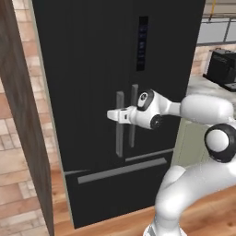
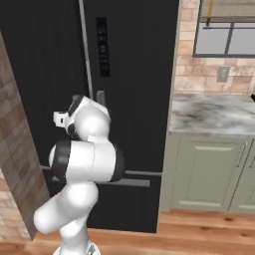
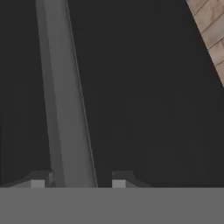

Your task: Place one of the steaks on the plate and the other in the bowl. Then place the bowl in the fridge.

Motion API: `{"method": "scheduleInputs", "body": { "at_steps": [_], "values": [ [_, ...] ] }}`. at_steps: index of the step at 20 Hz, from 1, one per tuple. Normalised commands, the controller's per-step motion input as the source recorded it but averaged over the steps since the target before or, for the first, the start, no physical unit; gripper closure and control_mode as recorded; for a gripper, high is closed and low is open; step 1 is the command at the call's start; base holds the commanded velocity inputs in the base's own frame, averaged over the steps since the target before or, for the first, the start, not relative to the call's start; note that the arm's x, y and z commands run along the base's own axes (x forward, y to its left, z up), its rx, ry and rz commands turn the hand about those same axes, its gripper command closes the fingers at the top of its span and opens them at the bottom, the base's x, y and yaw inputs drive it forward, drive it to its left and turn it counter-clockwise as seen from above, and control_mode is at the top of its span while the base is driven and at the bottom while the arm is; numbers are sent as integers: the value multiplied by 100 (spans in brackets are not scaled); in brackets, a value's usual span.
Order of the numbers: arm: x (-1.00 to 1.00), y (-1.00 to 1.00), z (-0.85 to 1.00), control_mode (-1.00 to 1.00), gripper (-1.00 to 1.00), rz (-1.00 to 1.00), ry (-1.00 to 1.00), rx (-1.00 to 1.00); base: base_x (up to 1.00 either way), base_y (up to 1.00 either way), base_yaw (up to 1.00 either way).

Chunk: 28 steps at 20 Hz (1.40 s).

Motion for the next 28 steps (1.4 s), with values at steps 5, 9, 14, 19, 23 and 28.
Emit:
{"method": "scheduleInputs", "body": {
  "at_steps": [5, 9, 14, 19, 23, 28],
  "values": [
    [-90, 94, 12, -100, 100, 13, 0, 0, 0, 0, 0],
    [-94, 96, 13, -100, 100, 12, 0, 0, 0, 0, 0],
    [-96, 100, 14, -100, 100, 11, -3, 0, 0, 0, 0],
    [-100, 100, 16, -100, 100, 10, -2, -1, 0, 0, 0],
    [-100, 98, 16, -100, 100, 8, -2, -1, 0, 0, 0],
    [-86, 47, 15, -100, 100, 3, -1, 0, 0, 0, 0]
  ]
}}
